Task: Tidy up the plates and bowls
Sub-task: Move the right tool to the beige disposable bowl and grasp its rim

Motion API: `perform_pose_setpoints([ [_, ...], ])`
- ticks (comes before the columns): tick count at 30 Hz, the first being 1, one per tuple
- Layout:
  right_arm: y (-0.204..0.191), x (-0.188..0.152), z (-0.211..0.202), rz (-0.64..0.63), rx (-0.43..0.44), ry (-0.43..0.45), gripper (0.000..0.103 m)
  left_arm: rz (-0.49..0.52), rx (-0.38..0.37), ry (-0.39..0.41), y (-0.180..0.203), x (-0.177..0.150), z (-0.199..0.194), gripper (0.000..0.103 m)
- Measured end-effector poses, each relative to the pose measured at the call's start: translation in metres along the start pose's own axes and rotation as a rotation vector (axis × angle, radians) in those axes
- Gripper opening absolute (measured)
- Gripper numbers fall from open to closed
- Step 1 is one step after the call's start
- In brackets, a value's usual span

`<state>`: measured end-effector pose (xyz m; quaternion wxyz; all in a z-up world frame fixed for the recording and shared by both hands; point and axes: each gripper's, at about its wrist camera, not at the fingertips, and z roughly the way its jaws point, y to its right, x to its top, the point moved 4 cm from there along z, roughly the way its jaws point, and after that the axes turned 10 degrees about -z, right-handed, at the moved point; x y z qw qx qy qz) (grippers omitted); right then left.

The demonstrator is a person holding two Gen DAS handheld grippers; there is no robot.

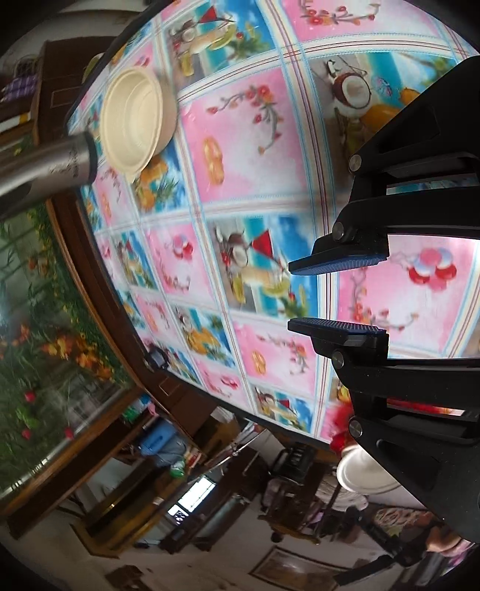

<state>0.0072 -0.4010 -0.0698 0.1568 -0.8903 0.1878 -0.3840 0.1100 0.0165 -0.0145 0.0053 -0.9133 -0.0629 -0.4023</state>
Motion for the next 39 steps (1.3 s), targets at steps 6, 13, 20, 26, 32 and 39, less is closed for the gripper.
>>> perform_pose_setpoints([
  [6,-0.008,-0.006,0.011,-0.025,0.037,-0.028,0.023,0.11,0.139,-0.013,0.014,-0.019,0.031,0.068],
  [13,0.0,0.002,0.0,-0.036,0.019,0.005,0.023,0.148,0.111,-0.081,0.021,-0.034,0.037,0.068],
  [20,0.061,0.031,-0.035,0.067,-0.065,0.099,0.023,0.086,-0.087,0.064,0.062,0.003,-0.032,0.07],
  [26,0.141,0.057,-0.068,0.168,-0.168,0.144,0.023,0.1,-0.434,-0.142,0.179,-0.014,-0.032,0.079],
  [32,0.199,0.09,-0.073,0.231,-0.181,0.145,0.023,0.147,-0.502,-0.347,0.305,-0.033,0.005,0.079],
  [39,0.258,0.119,-0.041,0.383,-0.07,0.135,0.023,0.189,-0.489,-0.412,0.432,-0.028,0.035,0.079],
])
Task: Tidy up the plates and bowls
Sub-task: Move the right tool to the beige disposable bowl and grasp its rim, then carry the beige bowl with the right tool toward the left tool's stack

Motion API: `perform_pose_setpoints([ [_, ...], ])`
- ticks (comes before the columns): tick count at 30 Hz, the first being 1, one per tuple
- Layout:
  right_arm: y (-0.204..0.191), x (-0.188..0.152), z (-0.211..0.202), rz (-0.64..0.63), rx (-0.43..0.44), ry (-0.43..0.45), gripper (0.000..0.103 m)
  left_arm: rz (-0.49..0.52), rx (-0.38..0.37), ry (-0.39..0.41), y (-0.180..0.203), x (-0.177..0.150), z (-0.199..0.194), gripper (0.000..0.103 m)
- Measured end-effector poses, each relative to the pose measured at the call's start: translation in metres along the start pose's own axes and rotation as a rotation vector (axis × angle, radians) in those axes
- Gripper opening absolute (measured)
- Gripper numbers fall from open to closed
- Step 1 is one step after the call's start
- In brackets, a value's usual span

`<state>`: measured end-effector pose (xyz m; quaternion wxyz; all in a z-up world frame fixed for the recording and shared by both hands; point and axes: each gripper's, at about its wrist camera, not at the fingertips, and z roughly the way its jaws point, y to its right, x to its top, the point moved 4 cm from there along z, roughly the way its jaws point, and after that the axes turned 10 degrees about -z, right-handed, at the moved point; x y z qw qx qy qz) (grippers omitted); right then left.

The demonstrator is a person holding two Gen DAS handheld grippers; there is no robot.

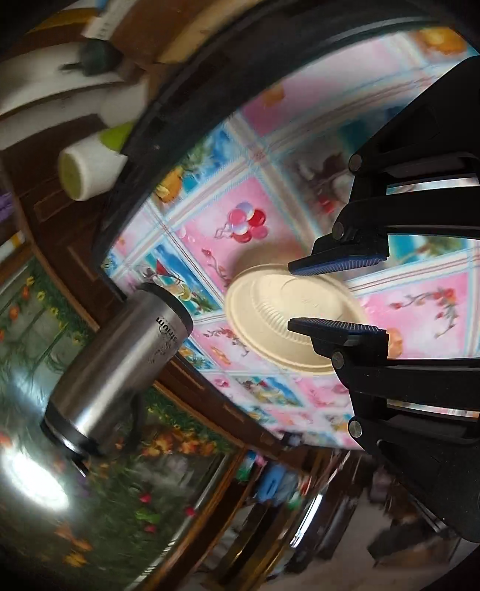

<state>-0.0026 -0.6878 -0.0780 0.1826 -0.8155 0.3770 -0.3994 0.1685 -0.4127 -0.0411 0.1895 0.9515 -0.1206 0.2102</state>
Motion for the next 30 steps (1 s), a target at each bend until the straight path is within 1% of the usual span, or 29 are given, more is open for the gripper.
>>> perform_pose_setpoints([
  [2,0.005,-0.001,0.01,0.01,0.009,-0.019,0.023,0.02,0.002,-0.006,0.024,0.008,0.018,0.079],
  [4,0.008,-0.003,0.016,0.019,0.023,-0.04,0.023,0.03,0.012,-0.022,0.036,0.009,0.033,0.079],
  [6,0.011,-0.003,0.018,0.022,0.017,-0.039,0.023,0.033,0.029,-0.036,0.048,0.01,0.05,0.079],
  [8,0.015,-0.004,0.021,0.035,0.024,-0.049,0.026,0.027,0.035,-0.049,0.057,0.01,0.064,0.079],
  [9,0.016,-0.005,0.023,0.045,0.032,-0.055,0.031,0.023,0.029,-0.052,0.062,0.01,0.067,0.079],
  [10,0.017,-0.006,0.025,0.054,0.04,-0.059,0.033,0.024,0.026,-0.053,0.066,0.009,0.07,0.079],
  [13,0.016,-0.008,0.03,0.046,0.04,-0.072,0.033,0.059,0.067,-0.057,0.076,0.005,0.076,0.079],
  [16,0.014,-0.009,0.031,0.036,0.019,-0.062,0.033,0.049,0.079,-0.047,0.072,0.005,0.076,0.079],
  [18,0.015,-0.01,0.033,0.036,0.012,-0.058,0.033,0.037,0.062,-0.064,0.074,0.005,0.08,0.079],
  [19,0.015,-0.011,0.035,0.036,0.011,-0.064,0.033,0.029,0.039,-0.085,0.075,0.003,0.082,0.079],
  [21,0.017,-0.011,0.039,0.044,0.002,-0.068,0.033,0.032,0.018,-0.114,0.081,-0.002,0.086,0.079],
  [23,0.018,-0.012,0.04,0.048,-0.003,-0.065,0.033,0.031,0.011,-0.138,0.085,-0.006,0.091,0.079],
  [25,0.019,-0.012,0.04,0.049,0.003,-0.056,0.033,0.024,0.014,-0.137,0.085,-0.007,0.094,0.079],
  [27,0.019,-0.013,0.041,0.053,0.012,-0.054,0.033,0.032,0.017,-0.145,0.084,-0.009,0.1,0.077],
  [30,0.018,-0.013,0.042,0.053,0.013,-0.052,0.033,0.025,0.013,-0.164,0.082,-0.012,0.105,0.064],
])
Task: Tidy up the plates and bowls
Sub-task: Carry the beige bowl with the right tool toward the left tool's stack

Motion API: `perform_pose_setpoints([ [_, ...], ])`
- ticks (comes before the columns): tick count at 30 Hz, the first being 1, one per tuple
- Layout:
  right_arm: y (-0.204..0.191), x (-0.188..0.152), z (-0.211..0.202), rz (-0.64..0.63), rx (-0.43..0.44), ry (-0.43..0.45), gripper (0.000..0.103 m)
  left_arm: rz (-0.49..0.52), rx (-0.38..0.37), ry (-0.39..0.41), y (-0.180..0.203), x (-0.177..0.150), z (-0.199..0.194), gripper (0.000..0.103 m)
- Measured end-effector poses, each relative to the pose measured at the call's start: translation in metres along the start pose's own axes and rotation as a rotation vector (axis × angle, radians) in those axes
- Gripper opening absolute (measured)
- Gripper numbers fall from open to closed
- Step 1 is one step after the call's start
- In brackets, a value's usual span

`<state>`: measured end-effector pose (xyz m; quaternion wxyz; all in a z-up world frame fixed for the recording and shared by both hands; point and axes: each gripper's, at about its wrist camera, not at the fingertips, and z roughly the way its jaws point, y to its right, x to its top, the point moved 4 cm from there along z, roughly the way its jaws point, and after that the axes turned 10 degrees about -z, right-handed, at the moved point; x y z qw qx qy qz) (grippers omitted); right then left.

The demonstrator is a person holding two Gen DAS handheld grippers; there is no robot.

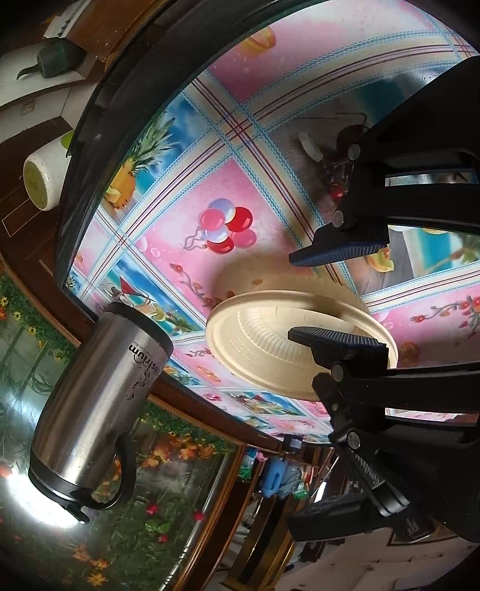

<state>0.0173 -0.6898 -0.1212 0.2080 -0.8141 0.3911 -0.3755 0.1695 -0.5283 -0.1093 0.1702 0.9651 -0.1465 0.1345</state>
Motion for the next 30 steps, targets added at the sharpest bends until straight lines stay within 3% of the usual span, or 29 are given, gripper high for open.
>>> perform_pose_setpoints([
  [5,0.002,-0.001,0.004,0.002,-0.019,-0.002,0.032,0.018,0.003,-0.005,0.0,-0.002,0.004,0.039],
  [12,-0.002,-0.002,0.005,-0.003,-0.004,0.004,0.013,0.056,-0.031,-0.006,0.009,-0.007,0.002,0.014],
  [22,-0.011,-0.019,0.003,0.018,0.04,-0.058,0.011,0.049,-0.044,-0.003,-0.012,-0.021,-0.013,0.013],
  [30,-0.048,-0.069,-0.014,-0.048,0.064,-0.098,0.01,0.01,-0.034,0.047,-0.064,-0.052,-0.052,0.012],
])
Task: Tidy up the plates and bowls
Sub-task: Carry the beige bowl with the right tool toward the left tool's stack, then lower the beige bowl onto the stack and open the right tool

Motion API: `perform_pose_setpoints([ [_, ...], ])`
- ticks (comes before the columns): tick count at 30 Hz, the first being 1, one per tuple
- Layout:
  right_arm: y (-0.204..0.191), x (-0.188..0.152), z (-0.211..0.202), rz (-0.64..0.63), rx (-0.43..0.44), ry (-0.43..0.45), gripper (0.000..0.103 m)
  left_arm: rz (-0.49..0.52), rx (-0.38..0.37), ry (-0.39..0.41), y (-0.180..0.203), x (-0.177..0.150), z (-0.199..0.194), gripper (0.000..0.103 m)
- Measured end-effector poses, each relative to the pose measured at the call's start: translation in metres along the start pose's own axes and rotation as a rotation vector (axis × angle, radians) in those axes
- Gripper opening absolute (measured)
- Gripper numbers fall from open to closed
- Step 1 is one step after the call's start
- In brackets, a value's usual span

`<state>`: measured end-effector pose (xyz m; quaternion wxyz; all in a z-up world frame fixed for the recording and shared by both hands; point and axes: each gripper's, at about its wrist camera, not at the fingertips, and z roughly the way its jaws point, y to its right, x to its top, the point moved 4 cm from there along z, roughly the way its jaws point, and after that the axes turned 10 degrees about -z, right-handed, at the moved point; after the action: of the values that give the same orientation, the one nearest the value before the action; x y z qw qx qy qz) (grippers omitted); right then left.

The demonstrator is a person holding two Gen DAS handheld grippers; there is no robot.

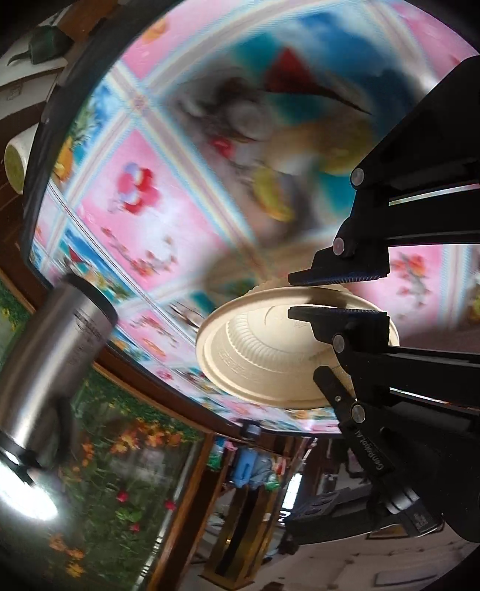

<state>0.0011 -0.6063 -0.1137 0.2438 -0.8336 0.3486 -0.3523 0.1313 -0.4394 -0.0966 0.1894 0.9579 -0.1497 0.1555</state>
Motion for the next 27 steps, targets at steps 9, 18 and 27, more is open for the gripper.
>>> perform_pose_setpoints([
  [9,-0.065,-0.076,-0.028,-0.123,0.046,-0.037,0.01,-0.04,-0.026,0.079,-0.071,-0.064,-0.066,0.013],
  [18,-0.179,-0.144,-0.016,-0.292,0.155,-0.106,0.011,-0.092,0.024,0.223,-0.174,-0.097,-0.16,0.015],
  [27,-0.274,-0.215,0.027,-0.439,0.239,-0.229,0.011,-0.127,0.166,0.32,-0.272,-0.125,-0.221,0.017],
])
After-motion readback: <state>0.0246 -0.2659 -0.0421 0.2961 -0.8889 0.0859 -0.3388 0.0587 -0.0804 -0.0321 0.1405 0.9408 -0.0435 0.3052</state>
